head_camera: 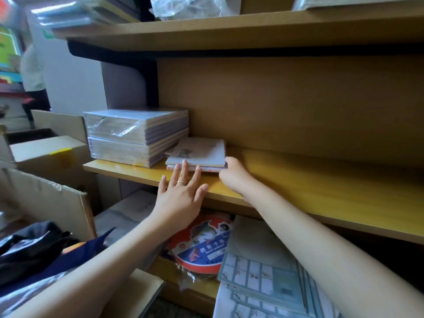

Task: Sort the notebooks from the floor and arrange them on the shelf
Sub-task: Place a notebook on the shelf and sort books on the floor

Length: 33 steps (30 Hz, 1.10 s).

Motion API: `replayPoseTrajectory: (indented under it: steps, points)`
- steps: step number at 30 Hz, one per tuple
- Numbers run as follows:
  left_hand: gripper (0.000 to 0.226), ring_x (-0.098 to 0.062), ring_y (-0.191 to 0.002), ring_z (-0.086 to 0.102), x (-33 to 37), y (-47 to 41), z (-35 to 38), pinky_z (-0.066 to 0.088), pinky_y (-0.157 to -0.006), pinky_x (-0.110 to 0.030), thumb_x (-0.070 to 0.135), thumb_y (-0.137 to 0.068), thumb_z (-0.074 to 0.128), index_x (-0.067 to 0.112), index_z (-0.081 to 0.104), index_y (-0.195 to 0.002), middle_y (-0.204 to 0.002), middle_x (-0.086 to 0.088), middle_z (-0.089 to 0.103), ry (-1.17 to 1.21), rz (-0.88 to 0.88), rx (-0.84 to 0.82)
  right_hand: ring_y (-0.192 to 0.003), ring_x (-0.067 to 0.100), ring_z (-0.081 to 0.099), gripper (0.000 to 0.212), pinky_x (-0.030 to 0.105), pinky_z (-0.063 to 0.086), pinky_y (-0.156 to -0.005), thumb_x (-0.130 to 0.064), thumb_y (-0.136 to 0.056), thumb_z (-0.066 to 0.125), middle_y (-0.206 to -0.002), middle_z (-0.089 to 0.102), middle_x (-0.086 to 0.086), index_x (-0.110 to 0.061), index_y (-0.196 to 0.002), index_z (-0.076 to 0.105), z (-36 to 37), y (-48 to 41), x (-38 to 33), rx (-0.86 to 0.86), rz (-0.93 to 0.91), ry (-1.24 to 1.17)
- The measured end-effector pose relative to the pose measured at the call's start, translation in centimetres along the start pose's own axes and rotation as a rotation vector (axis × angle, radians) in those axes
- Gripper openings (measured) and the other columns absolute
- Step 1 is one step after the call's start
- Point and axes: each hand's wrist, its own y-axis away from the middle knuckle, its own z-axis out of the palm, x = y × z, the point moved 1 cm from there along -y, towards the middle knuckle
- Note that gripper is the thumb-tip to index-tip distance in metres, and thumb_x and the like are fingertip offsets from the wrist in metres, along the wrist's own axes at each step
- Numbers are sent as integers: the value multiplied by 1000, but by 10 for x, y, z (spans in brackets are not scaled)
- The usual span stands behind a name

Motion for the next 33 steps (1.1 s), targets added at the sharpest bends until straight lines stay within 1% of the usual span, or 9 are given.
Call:
replayPoseTrajectory:
  steps: [3, 7, 10, 13, 18, 25, 29, 31, 33]
  points:
    - [55, -19, -146, -7, -3, -8, -13, 6, -116, -42, 50, -98, 10, 33, 11, -150, -159, -4, -7, 20, -8, -39, -113, 28, 53, 61, 32, 44, -83, -6, -90, 45, -136, 48, 12, -16, -145, 21, 1, 17, 3, 98, -150, 321]
    - [56, -26, -146, -1, -5, -21, -21, 15, -115, -41, 50, -98, 12, 30, 15, -150, -159, -10, 0, 7, -21, -91, -111, 27, 54, 52, 30, 42, -83, -7, -94, 41, -130, 50, 11, -24, -142, 29, 11, 33, 13, 172, -379, 458]
    - [59, -30, -146, 1, -6, -32, -17, 14, -115, -44, 52, -97, 12, 28, 14, -151, -158, -13, 2, -67, -25, -95, -136, 22, 32, 59, 39, 29, -109, -7, -93, 35, -149, 36, 4, -26, -148, 23, 13, 19, 12, 82, -309, 495]
    - [60, -30, -146, 0, -9, -43, -13, 12, -117, -45, 55, -97, 13, 29, 10, -151, -158, -13, 0, -94, -44, -93, -146, 18, 9, 65, 44, 12, -115, -7, -93, 31, -158, 16, -4, -31, -151, 12, 12, 5, 5, -48, -189, 572]
    - [70, -25, -146, 1, -10, -54, -6, 11, -115, -42, 64, -92, 12, 27, 8, -151, -158, -12, -4, -104, -146, -140, -140, 23, 27, 62, 44, 18, -115, -7, -96, 32, -154, 29, 1, -33, -149, 16, 19, -4, -4, -16, -203, 561]
    - [50, -20, -146, 5, 1, -20, -6, 12, -116, -44, 45, -99, 21, 19, 42, -136, -158, -9, 9, -16, -51, -11, -110, 24, 55, 37, 32, 40, -87, -11, -97, 32, -129, 56, 0, -21, -126, 52, 17, 31, 13, 211, -490, 627]
    - [62, -28, -146, 4, 33, 37, -4, 13, -117, -41, 35, -98, 32, 4, 13, -148, -157, -20, 3, -208, 183, -29, -99, 22, 60, 34, 34, 49, -84, -8, -87, 40, -116, 64, 0, -17, -110, 63, 3, 71, 37, 195, -671, 391]
    - [63, -33, -138, 32, 39, 64, -9, 36, -106, -40, 25, -90, 39, -9, 27, -142, -150, -30, 21, -425, 407, 120, -81, 16, 62, 27, 33, 51, -70, -8, -82, 39, -91, 67, -1, -12, -84, 66, -10, 103, 53, 271, -833, 235]
    - [52, -30, -102, 64, 58, 139, 7, 52, -78, -35, 23, -72, 55, -2, 63, -116, -128, -26, 56, -468, 630, -15, -68, 9, 58, 25, 31, 47, -61, -8, -81, 40, -76, 62, -6, -14, -71, 63, -3, 186, 107, 172, -694, 121]
